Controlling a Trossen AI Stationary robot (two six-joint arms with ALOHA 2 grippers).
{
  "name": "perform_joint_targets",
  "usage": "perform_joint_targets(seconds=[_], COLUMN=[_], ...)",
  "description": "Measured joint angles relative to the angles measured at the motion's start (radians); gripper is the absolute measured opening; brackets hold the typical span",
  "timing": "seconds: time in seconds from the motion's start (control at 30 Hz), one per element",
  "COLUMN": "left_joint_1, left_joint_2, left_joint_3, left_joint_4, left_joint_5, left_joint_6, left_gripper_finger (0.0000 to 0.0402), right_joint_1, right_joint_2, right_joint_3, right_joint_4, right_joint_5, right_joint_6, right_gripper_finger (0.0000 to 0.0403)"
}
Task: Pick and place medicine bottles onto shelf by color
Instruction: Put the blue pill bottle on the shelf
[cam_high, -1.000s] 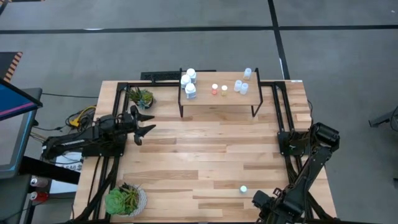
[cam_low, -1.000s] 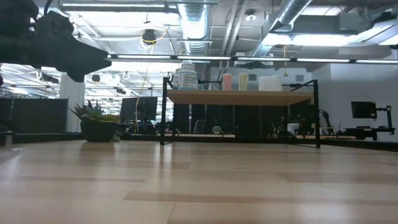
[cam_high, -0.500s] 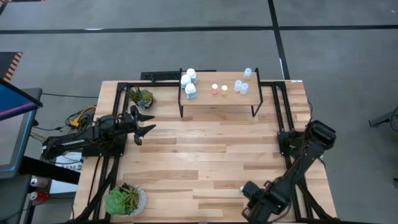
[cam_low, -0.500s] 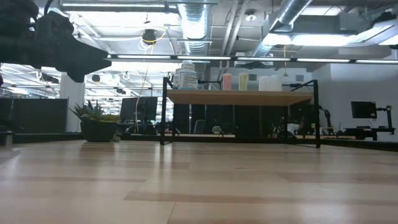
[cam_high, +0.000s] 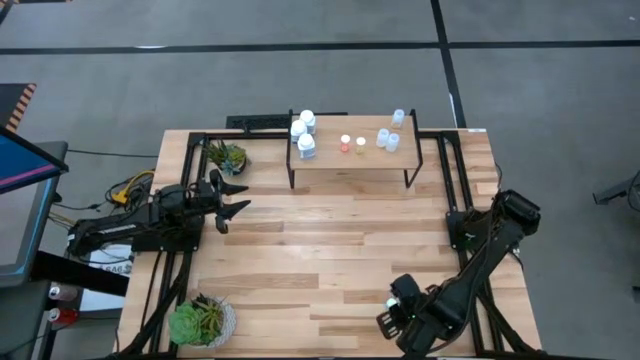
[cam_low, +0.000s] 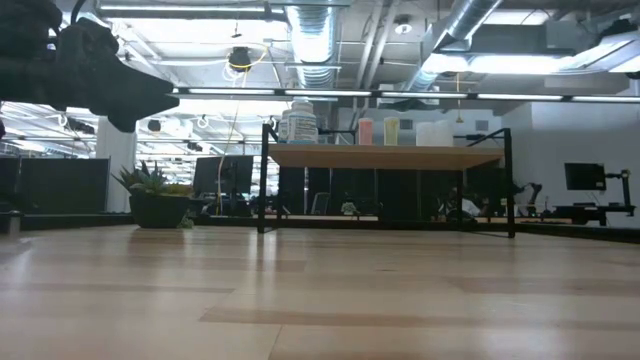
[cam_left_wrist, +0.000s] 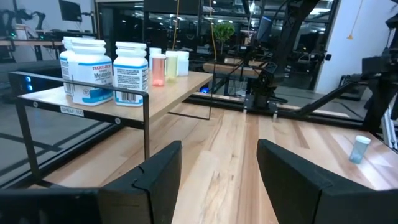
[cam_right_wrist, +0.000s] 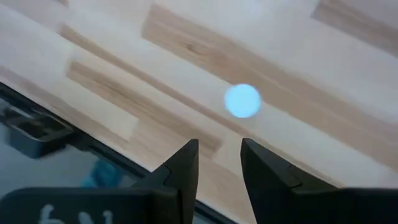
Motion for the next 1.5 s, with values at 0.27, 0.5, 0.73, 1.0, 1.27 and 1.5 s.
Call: perform_joint_targets(seconds=[0.27,0.5,0.73,1.0,1.27,1.5], left_joint_1=[0.000,0.000,0.000,0.000,0.000,0.000], left_joint_2=[0.000,0.000,0.000,0.000,0.000,0.000], left_joint_3=[0.000,0.000,0.000,0.000,0.000,0.000], left_joint_4=[0.000,0.000,0.000,0.000,0.000,0.000], left_joint_5=[0.000,0.000,0.000,0.000,0.000,0.000], left_joint_6=[-0.003,-0.002,-0.002,-0.004,-0.004,0.001], left_gripper_finger=[0.0196,0.0196,0.0196,0.0196,0.0196,0.0196], right_joint_1=[-0.017,-0.021,-0.027,-0.036,-0.081,-0.100], right_joint_2=[0.000,0.005,0.004,0.005,0.055,0.067], right_joint_3=[0.010,0.010,-0.041,-0.054,-0.053,-0.053], right_joint_4=[-0.031,-0.054,-0.028,-0.004,0.014,0.016], right_joint_5=[0.036,0.012,-0.052,-0.052,-0.089,-0.103], right_joint_6=[0.109,0.103,0.122,0.078,-0.023,-0.063], right_gripper_finger=[0.0167,0.0215,0.0234,0.0235,0.0245,0.0274])
